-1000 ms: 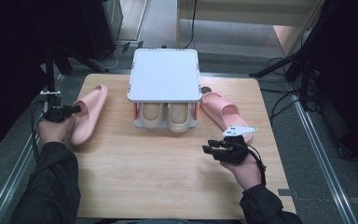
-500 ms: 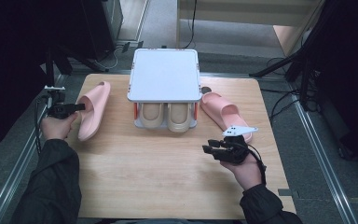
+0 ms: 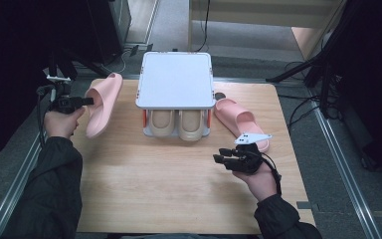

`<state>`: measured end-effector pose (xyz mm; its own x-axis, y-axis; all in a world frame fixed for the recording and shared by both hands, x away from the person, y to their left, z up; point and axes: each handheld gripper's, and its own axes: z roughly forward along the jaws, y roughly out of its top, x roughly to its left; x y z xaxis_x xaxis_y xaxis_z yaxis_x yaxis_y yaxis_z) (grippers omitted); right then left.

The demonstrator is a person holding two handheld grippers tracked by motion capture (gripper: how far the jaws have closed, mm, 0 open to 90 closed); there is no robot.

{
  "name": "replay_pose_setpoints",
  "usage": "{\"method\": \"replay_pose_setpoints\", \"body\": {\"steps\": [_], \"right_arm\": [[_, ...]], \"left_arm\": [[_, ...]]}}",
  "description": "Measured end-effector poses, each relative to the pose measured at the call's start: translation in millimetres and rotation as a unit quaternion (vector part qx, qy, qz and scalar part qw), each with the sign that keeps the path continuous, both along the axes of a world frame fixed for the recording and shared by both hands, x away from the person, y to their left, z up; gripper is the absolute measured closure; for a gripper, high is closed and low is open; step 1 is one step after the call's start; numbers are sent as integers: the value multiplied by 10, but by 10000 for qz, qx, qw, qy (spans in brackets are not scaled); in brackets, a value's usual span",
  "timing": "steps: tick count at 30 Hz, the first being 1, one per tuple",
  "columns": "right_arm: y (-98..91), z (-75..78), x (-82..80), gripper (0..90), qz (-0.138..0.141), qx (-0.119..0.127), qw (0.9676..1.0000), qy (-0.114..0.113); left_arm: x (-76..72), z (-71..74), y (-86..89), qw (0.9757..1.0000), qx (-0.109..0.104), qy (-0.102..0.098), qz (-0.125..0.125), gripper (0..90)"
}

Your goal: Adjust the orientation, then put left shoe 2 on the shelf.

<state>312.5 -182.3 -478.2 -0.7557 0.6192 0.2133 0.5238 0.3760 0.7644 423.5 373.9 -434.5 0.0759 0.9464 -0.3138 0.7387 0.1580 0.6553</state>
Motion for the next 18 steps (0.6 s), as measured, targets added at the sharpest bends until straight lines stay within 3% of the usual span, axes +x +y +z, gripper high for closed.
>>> {"method": "replay_pose_setpoints", "body": {"steps": [15, 18], "right_arm": [[46, 1, 38, 627, 87, 16, 10000, 7], [42, 9, 34, 628, 88, 34, 10000, -8]], "left_arm": [[155, 515, -211, 9998, 169, -49, -129, 826], [206, 631, -280, 9998, 103, -92, -150, 821]]}}
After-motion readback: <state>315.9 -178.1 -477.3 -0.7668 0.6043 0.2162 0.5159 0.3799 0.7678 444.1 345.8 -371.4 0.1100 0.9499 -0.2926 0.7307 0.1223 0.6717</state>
